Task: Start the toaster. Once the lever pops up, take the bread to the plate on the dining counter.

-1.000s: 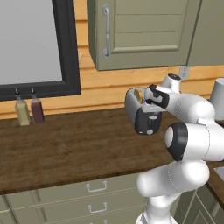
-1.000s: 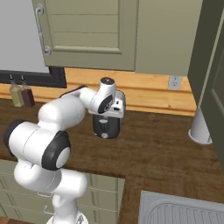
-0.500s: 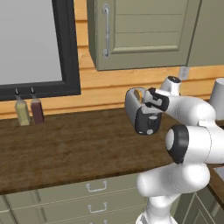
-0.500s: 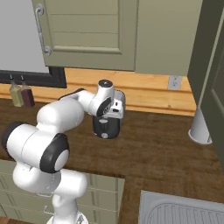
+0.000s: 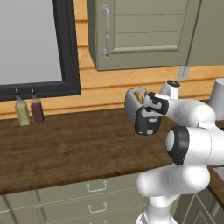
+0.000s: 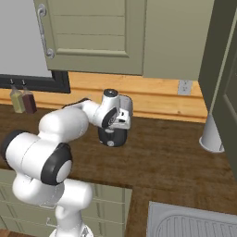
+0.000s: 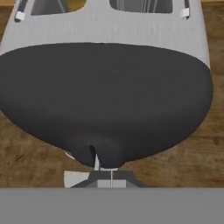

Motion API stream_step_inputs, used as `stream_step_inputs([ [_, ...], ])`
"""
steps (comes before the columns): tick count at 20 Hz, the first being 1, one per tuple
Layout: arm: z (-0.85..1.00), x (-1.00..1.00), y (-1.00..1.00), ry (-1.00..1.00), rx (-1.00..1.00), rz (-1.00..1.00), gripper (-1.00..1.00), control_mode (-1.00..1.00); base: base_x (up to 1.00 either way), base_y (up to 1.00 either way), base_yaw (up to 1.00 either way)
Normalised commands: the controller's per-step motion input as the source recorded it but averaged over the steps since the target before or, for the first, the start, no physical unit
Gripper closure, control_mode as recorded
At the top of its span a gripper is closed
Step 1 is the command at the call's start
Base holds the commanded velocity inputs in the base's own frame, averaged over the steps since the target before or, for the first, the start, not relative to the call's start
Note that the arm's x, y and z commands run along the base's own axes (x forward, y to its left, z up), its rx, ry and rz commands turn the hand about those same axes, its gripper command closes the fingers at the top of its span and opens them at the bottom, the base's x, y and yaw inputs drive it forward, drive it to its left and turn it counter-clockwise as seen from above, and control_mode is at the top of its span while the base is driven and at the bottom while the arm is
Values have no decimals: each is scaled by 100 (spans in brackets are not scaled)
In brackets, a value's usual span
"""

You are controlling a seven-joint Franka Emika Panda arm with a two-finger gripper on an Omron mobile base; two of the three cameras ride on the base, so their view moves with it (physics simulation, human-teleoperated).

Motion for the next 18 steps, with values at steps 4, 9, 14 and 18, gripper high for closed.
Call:
stream_step_inputs([
  [4, -49, -30, 3, 0, 0, 0, 100, -100, 0, 0, 0],
  [9, -47, 0, 7, 5, 0, 0, 100, -100, 0, 0, 0],
  [14, -29, 0, 3, 1, 0, 0, 100, -100, 0, 0, 0],
  [18, -16, 0, 0, 0, 0, 0, 100, -100, 0, 0, 0],
])
